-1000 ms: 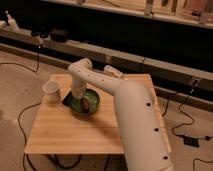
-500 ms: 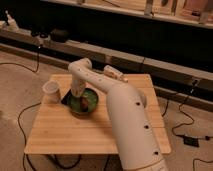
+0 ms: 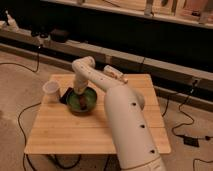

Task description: Push the ceramic bowl across the table

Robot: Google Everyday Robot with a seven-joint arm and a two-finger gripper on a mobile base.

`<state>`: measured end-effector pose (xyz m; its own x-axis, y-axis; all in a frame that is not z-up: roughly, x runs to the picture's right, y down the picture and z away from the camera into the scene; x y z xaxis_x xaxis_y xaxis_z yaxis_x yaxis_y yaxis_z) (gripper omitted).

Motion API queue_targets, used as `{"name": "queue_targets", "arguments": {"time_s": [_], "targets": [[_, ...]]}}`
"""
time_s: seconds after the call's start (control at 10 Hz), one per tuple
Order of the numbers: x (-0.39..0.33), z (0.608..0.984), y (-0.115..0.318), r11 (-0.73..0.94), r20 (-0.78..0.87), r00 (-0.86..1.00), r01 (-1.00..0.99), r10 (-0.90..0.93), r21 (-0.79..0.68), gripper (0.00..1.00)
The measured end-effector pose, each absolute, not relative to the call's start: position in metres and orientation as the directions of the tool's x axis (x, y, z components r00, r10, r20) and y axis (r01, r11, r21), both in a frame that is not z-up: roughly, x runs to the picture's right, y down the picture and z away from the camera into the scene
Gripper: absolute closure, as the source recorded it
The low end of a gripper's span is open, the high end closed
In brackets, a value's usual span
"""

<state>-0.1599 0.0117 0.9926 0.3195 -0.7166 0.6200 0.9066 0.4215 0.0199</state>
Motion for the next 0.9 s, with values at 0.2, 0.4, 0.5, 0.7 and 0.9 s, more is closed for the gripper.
{"name": "queue_targets", "arguments": {"time_s": [0.2,0.4,0.5,0.7,0.9], "targets": [[-0.142,0.999,-0.006,0.443,0.597,0.352,0.896,-0.720,0.005,1.00],[-0.120,1.006,-0.015,0.449,0.580,0.379,0.893,-0.721,-0.024,1.00],[-0.107,1.012,-0.014,0.445,0.577,0.389,0.894,-0.718,-0.050,1.00],[-0.083,1.022,-0.007,0.437,0.574,0.410,0.894,-0.709,-0.099,1.00],[-0.062,1.027,-0.004,0.434,0.566,0.431,0.890,-0.703,-0.139,1.00]]}}
